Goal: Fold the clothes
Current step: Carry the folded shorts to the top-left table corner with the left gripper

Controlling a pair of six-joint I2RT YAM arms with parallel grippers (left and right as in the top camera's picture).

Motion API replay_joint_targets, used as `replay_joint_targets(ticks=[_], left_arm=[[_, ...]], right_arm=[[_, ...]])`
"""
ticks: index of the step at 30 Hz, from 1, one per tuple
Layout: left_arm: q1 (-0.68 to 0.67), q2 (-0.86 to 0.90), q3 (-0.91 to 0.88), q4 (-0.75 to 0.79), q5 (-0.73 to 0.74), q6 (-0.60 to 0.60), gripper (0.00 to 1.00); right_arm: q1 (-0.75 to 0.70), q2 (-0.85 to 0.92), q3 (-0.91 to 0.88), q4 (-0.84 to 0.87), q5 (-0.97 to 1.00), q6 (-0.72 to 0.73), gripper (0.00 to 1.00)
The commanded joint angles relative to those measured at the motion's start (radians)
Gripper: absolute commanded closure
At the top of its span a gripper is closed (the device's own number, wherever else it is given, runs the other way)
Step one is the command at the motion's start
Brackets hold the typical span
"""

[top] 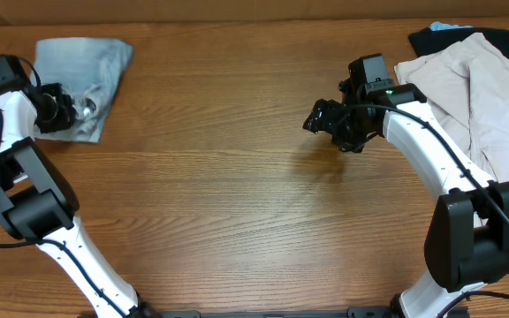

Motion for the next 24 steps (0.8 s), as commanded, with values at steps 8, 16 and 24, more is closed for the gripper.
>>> replay_joint_targets(ticks=[8, 16, 24], left_arm=[[-0.038, 0.021, -0.006, 0.118, -0.07, -0.031, 0.36], [0.01, -0.031, 0.003, 0.2, 0.415, 0.425, 0.0], [0.11, -0.195, 0.003, 0.161, 0.774, 0.483, 0.0]], right_arm=[[-0.002, 0.006, 0.024, 0.001, 0.018, -0.008, 0.16], [-0.002, 0.006, 0.028, 0.023, 0.007, -0.008, 0.04], [-0.002, 0.005, 0.148, -0.082, -0.022, -0.056, 0.0]])
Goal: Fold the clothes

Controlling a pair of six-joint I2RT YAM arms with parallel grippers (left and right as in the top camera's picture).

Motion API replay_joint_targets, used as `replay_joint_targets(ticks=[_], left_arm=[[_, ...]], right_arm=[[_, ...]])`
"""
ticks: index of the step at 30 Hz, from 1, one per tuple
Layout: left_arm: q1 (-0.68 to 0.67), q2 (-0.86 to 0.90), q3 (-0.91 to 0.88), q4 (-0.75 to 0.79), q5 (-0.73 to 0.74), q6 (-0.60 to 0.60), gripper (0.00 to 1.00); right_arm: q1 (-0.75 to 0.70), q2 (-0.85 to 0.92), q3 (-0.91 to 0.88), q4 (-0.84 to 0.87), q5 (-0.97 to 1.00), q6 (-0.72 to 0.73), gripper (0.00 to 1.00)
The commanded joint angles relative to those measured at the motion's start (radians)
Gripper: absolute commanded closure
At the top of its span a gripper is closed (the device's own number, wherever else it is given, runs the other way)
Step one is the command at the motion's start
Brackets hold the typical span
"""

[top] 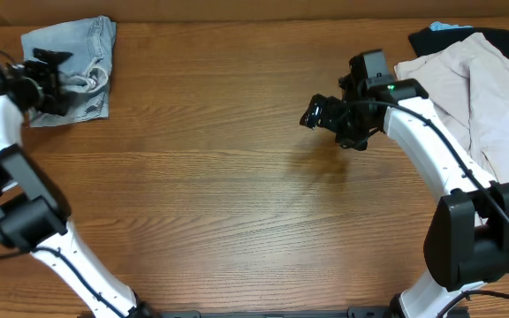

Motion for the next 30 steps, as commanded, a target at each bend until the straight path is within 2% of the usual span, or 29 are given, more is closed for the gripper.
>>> replay_joint_targets(ticks=[1, 8, 13, 15, 18, 21, 30], left_arm=[[0.042, -0.169, 0.006, -0.062, 0.209, 0.11, 0.0], [0.066, -0.406, 0.006, -0.418, 0.053, 0.356, 0.0], [0.031, -0.582, 0.006, -0.566, -0.079, 0.566, 0.0], [0.004, -0.64, 0.006, -0.603, -0.181, 0.622, 0.0], [-0.042, -0.697, 0.006, -0.608, -0.4, 0.629, 0.0], [-0.065, -0.714, 0.006, -0.608, -0.513, 0.628, 0.0], [-0.071, -0.708, 0.006, -0.609, -0.532, 0.628, 0.0]], right_arm=[[-0.002, -0.001, 0.114, -0.051, -0.016, -0.031, 0.0], [0.0, -0.039, 0.298, -0.236, -0.032, -0.072, 0.0], [0.025, -0.132, 0.436, -0.348, -0.028, -0.167, 0.0], [0.034, -0.18, 0.488, -0.372, -0.013, -0.19, 0.0], [0.039, -0.276, 0.558, -0.407, -0.005, -0.186, 0.0], [0.039, -0.37, 0.578, -0.411, -0.005, -0.185, 0.0], [0.039, -0.526, 0.578, -0.412, -0.004, -0.183, 0.0]])
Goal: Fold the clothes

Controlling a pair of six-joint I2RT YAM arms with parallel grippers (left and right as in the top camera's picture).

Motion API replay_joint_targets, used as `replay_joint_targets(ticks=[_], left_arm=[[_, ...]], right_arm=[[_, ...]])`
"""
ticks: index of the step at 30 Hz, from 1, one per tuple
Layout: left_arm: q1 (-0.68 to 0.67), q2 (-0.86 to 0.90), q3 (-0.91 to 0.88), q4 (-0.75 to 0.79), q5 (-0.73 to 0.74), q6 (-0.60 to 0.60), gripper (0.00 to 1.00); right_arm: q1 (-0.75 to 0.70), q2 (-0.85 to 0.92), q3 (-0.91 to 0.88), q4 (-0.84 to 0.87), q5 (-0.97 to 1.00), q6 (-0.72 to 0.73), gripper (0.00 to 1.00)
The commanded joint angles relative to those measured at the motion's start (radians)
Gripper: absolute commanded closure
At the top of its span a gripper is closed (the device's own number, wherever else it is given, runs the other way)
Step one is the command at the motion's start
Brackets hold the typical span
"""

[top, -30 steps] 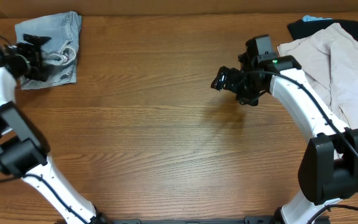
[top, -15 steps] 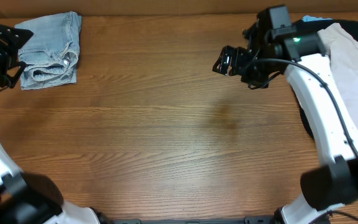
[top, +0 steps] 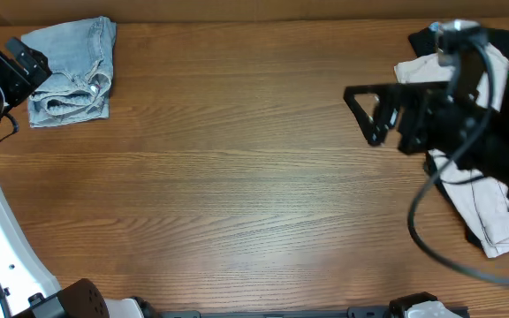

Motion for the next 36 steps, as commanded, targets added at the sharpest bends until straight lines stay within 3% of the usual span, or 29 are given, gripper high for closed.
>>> replay_joint_targets(ticks=[1, 6, 9, 13, 23, 29, 36], left_arm=[[0.0, 0.005, 0.005, 0.001, -0.046, 0.026, 0.0], [0.0, 0.005, 0.005, 0.001, -0.045, 0.026, 0.0], [0.0, 0.005, 0.005, 0.001, -0.045, 0.026, 0.0], [0.0, 0.005, 0.005, 0.001, -0.045, 0.026, 0.0], [0.0, 0.005, 0.005, 0.001, -0.045, 0.026, 0.0], [0.0, 0.005, 0.005, 0.001, -0.045, 0.026, 0.0], [0.0, 0.005, 0.005, 0.001, -0.045, 0.026, 0.0]], right_arm=[[0.0, 0.011, 0.001, -0.007, 0.006, -0.011, 0.0], [-0.002, 0.005, -0.003, -0.172, 0.153, -0.1, 0.0], [-0.001, -0.043, -0.068, -0.127, 0.33, -0.148, 0.0], [-0.022, -0.198, -0.306, 0.102, 0.41, -0.225, 0.0], [-0.125, -0.73, -1.209, 0.809, 0.409, -0.229, 0.0], [-0.147, -0.999, -1.616, 1.092, 0.36, -0.228, 0.0], [-0.153, -1.181, -1.899, 1.287, 0.343, -0.22, 0.0]])
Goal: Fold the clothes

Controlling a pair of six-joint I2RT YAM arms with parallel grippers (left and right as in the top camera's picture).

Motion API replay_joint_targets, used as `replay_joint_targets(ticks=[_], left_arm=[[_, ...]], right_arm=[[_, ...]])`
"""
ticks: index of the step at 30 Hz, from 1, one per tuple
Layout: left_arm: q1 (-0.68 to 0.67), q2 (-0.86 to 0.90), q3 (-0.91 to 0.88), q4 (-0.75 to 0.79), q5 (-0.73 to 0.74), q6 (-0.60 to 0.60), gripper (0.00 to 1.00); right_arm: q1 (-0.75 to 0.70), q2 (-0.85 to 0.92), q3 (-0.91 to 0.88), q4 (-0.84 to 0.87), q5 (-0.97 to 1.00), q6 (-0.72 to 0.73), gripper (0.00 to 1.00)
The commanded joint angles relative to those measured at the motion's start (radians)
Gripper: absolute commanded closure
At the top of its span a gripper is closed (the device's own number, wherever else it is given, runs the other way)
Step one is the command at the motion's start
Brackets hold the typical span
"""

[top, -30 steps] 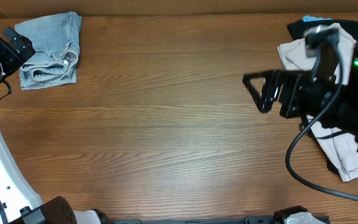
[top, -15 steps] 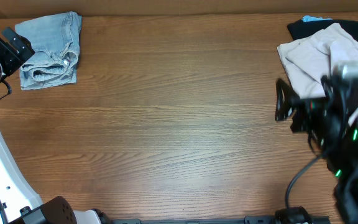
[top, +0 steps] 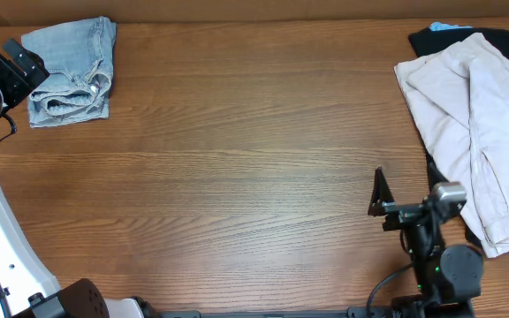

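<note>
A folded pale-blue denim piece [top: 69, 71] lies at the table's far left corner. Beige trousers [top: 475, 124] are spread unfolded at the right edge, on top of a black garment [top: 467, 40]. My left gripper [top: 23, 64] hangs open just left of the denim, apart from it and holding nothing. My right gripper [top: 378, 190] is drawn back near the front edge, left of the beige trousers. It points away from me, and its fingers form one narrow wedge with nothing between them.
A bit of light-blue cloth [top: 449, 26] peeks out at the top of the right pile. The white left arm runs along the left edge. The right arm's base [top: 449, 265] sits at the front right. Bare wooden tabletop [top: 237, 159] lies between the two piles.
My right arm has gone from high up over the right pile to low at the front edge, uncovering the beige trousers. The left gripper and the denim have not moved.
At first my left gripper was on the denim piece at the left. Then the denim lay further back in the corner with the gripper still on it. After that the gripper was off it, open. My right gripper stood mid-table, then high, and now sits at the front.
</note>
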Motion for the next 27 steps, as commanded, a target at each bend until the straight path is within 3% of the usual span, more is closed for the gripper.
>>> replay_joint_targets(ticks=[1, 7, 27], left_arm=[[0.0, 0.004, 0.005, 0.001, -0.002, 0.022, 0.0], [0.0, 0.004, 0.005, 0.001, -0.002, 0.022, 0.0], [0.0, 0.004, 0.005, 0.001, -0.002, 0.023, 0.0]], right_arm=[[-0.003, -0.061, -0.088, 0.064, -0.018, 0.001, 0.0], [-0.003, -0.159, -0.184, 0.096, -0.039, 0.001, 0.0], [-0.003, -0.158, -0.183, 0.012, -0.058, 0.0, 0.0]])
